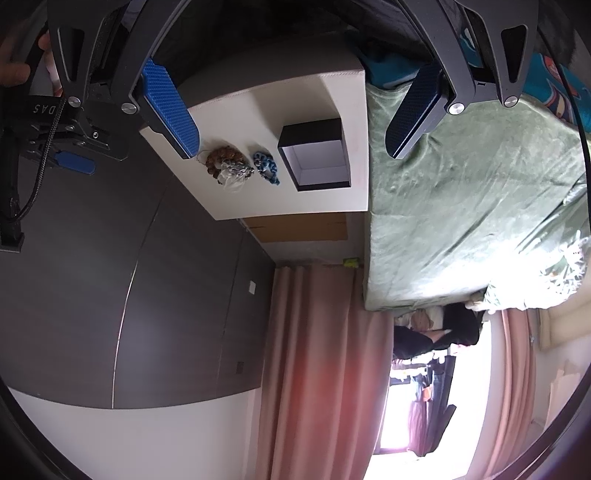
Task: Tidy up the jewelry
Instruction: 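Move both grippers toward the jewelry pile beside the black box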
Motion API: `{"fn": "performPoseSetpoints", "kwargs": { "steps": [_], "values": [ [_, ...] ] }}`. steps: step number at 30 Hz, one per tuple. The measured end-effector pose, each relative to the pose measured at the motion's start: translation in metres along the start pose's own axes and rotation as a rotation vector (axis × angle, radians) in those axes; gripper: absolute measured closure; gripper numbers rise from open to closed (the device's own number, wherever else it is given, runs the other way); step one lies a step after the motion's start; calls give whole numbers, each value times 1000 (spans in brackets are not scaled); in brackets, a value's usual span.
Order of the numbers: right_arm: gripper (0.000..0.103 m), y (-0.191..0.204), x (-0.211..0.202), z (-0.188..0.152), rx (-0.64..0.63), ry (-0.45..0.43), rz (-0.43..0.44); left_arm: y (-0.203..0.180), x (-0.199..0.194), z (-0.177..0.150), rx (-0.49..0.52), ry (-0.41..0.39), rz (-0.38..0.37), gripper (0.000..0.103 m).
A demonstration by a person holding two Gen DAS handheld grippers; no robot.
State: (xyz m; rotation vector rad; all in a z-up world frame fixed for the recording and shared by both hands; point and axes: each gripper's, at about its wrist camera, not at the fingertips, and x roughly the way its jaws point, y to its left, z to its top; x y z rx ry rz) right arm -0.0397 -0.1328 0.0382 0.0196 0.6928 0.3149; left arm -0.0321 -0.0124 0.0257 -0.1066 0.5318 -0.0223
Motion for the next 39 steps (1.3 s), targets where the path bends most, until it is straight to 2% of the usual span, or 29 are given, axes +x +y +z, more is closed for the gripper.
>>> {"fn": "performPoseSetpoints", "kwargs": {
  "steps": [22, 30, 39],
  "values": [
    [0, -15, -3, 2, 29, -8, -7, -12, 22, 8, 5, 16, -29, 2],
    [0, -36, 11, 5, 64, 5, -9, -19, 50, 12, 12, 53, -39, 2],
    [0, -69, 36, 12, 110, 27, -5, -35, 106, 19, 26, 122, -71, 2]
  ]
}}
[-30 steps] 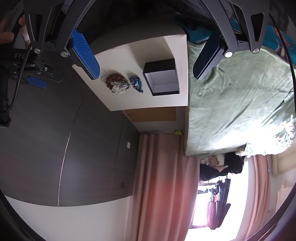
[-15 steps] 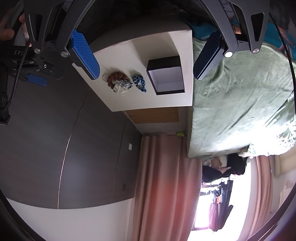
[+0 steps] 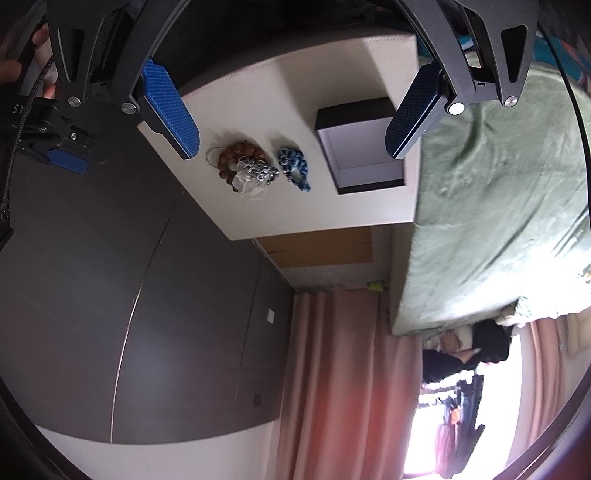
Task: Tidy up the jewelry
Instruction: 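Move both grippers toward the jewelry pile beside the black box, then grasp the silver chain in the jewelry pile with the left gripper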
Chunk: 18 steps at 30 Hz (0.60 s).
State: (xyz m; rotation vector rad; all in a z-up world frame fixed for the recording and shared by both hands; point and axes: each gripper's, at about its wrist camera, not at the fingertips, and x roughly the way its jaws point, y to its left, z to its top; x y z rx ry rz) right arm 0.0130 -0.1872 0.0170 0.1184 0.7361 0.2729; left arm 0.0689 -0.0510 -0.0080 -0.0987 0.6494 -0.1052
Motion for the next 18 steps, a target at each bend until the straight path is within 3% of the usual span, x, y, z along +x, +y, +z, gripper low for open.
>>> {"fn": "performPoseSetpoints", "kwargs": {
  "steps": [2, 7, 14, 18],
  "values": [
    [0, -9, 9, 3, 10, 12, 4, -4, 14, 4, 6, 14, -14, 2],
    [2, -27, 30, 8, 19, 33, 17, -15, 58, 15, 22, 88, -55, 15],
    [29, -57, 69, 14, 60, 96, 60, -29, 120, 22, 30, 209, -81, 30],
    [34, -73, 88, 13, 89, 121, 89, -40, 151, 22, 58, 270, -85, 34]
  ]
}}
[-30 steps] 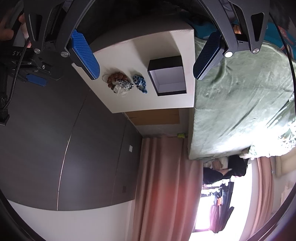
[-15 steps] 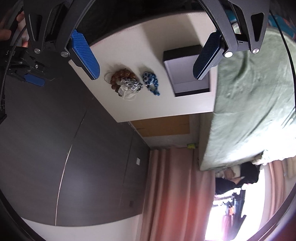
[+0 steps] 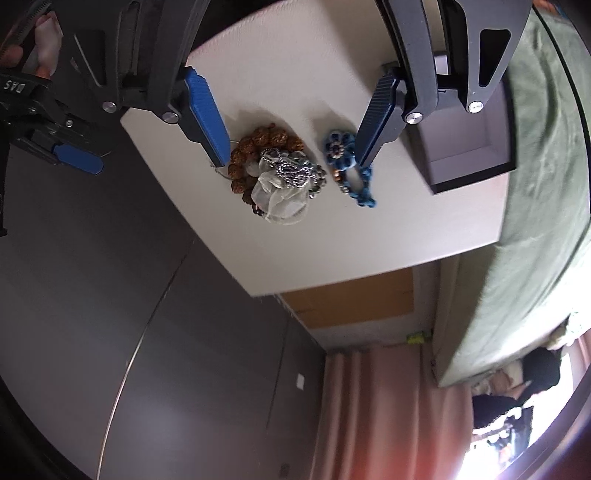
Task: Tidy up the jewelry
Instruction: 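Grasp the silver chain in the jewelry pile with the left gripper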
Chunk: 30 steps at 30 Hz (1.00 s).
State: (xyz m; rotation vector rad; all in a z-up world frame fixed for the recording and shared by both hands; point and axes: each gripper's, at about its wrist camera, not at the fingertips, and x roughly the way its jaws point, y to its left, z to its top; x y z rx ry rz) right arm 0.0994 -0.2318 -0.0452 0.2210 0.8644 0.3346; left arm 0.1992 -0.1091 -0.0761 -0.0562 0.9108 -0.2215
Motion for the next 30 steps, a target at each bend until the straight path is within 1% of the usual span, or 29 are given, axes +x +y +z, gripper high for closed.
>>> {"fn": "performPoseSetpoints", "kwargs": {
  "steps": [2, 7, 9, 11, 13, 14, 18, 19, 20, 21, 22, 24, 25, 26, 28, 30],
  "values": [
    [34, -9, 7, 1, 16, 6, 11, -5, 15, 4, 21, 29, 3, 36],
    [34, -29, 17, 3, 52, 10, 27, -7, 47, 10, 49, 85, 30, 49],
    [35, -35, 20, 3, 63, 10, 32, -6, 55, 11, 59, 98, 44, 55],
    [35, -41, 23, 3, 71, 12, 37, -5, 63, 11, 61, 107, 52, 57],
    [35, -45, 26, 3, 74, 13, 41, -2, 70, 12, 57, 119, 58, 62],
    [35, -47, 28, 3, 76, 15, 44, -1, 74, 12, 53, 124, 59, 67],
    [35, -52, 35, 3, 90, 22, 60, 0, 89, 13, 54, 150, 62, 67],
    [35, -52, 36, 3, 92, 24, 64, 2, 91, 12, 48, 148, 61, 67],
    [35, -52, 38, 4, 95, 27, 67, 3, 91, 12, 42, 140, 54, 70],
    [35, -53, 40, 4, 97, 29, 69, 4, 93, 12, 40, 137, 46, 78],
    [35, -53, 41, 5, 98, 31, 71, 5, 92, 12, 36, 135, 31, 80],
    [35, -51, 43, 6, 94, 34, 77, 8, 86, 13, 28, 117, 19, 101],
    [37, -50, 43, 6, 93, 35, 80, 10, 81, 14, 19, 110, -8, 101],
    [40, -49, 45, 8, 95, 38, 88, 12, 76, 14, 8, 97, -33, 101],
    [45, -46, 49, 11, 104, 49, 109, 16, 65, 15, -7, 74, -56, 101],
    [47, -44, 53, 14, 111, 55, 127, 21, 54, 16, -20, 53, -64, 101]
  ]
}}
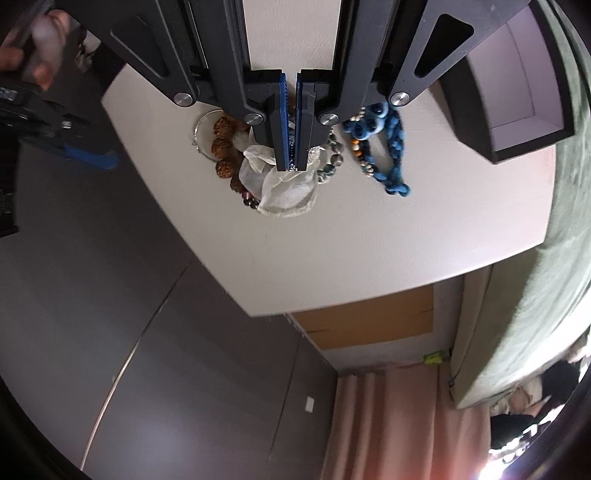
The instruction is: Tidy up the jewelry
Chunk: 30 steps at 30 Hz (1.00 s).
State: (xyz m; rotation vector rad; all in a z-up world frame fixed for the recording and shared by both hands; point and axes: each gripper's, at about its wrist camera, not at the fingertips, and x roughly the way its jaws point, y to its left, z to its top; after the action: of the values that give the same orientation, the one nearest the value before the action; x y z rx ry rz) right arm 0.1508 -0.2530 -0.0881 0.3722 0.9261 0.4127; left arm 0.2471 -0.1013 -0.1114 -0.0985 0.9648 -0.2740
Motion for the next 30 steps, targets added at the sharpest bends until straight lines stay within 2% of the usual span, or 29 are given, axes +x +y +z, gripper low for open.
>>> {"fn": "performPoseSetpoints", "kwargs": {
  "steps": [5, 10, 14, 22, 23, 24, 25, 30],
  "values": [
    [47, 15, 17, 9, -2, 28, 44, 10, -25, 3, -19, -51, -12, 101],
    [47, 34, 41, 18, -44, 66, 23, 16, -54, 8, -17, -105, -23, 101],
    [47, 48, 63, 25, -86, 100, -16, 21, -79, 9, -14, -146, -27, 101],
    [47, 82, 108, 25, -231, 186, -107, 41, -114, 17, -43, -210, 12, 101],
    [58, 83, 112, 25, -238, 193, -120, 44, -119, 17, -48, -217, 13, 101],
    [74, 84, 116, 24, -244, 202, -127, 47, -125, 18, -52, -228, 16, 101],
    [96, 83, 118, 25, -239, 215, -127, 48, -131, 19, -53, -239, 19, 101],
    [99, 84, 92, 36, -171, 147, -51, 53, -160, 24, -51, -293, 27, 101]
  ]
}}
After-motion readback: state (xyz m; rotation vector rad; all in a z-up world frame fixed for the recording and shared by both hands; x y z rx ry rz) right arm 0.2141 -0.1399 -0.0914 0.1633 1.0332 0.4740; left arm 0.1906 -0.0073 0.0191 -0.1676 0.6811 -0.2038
